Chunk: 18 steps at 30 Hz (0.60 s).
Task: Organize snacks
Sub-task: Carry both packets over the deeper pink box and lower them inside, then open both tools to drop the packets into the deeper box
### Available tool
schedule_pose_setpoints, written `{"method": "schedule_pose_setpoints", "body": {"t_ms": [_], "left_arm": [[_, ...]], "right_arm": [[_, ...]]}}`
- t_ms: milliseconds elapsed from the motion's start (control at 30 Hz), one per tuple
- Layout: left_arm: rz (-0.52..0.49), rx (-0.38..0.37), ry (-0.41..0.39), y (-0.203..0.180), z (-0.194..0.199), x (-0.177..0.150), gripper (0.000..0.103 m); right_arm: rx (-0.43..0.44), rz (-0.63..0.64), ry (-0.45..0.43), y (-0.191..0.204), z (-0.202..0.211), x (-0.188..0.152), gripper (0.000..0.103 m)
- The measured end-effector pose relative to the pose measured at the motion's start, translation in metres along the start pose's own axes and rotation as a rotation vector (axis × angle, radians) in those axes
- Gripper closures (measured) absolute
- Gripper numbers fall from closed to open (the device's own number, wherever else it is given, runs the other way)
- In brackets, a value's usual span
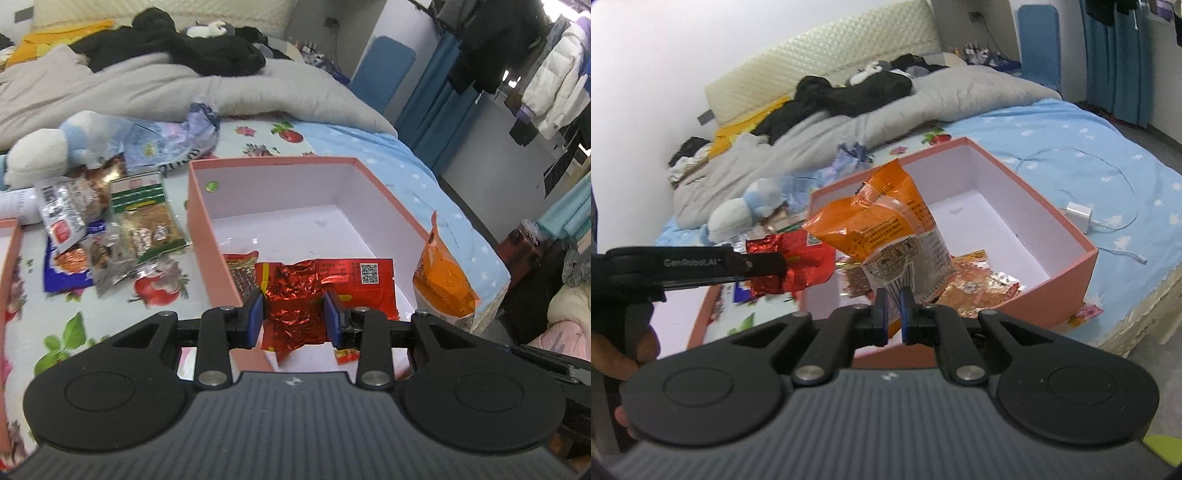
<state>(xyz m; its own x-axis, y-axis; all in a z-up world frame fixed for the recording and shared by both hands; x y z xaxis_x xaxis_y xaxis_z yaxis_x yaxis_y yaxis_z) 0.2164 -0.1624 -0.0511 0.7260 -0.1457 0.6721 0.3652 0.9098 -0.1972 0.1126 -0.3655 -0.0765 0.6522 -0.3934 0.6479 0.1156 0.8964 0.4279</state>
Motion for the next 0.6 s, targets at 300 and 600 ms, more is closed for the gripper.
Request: {"method": "schedule_pose_setpoints", "body": {"t_ms": [300, 600], "left_arm": [[-0.038, -0.028, 0.056, 0.007, -0.076, 0.036, 0.063], [-0.025, -0.048, 0.112, 0.015, -0.141, 0.054, 0.062]], "right_arm": [[-0.046, -0.037, 0.042, -0.021, -0.059, 0.025, 0.093], [-0.06, -0.061, 0.102, -0.038, -0.112, 0.038, 0.092]]}}
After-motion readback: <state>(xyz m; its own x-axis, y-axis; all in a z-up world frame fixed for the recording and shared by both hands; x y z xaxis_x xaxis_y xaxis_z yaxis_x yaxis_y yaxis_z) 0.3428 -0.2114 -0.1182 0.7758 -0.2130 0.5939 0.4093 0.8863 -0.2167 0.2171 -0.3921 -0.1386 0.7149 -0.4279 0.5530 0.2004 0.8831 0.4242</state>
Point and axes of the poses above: each gripper's, at about its wrist camera, not at the fingertips, and z roughly against the way its jaws point, y to its left, x to its top, the point moved 2 cm from there along -z, roughly the way its jaws point, and after that the axes turned 8 degrees about -z, right-handed, at the moved point
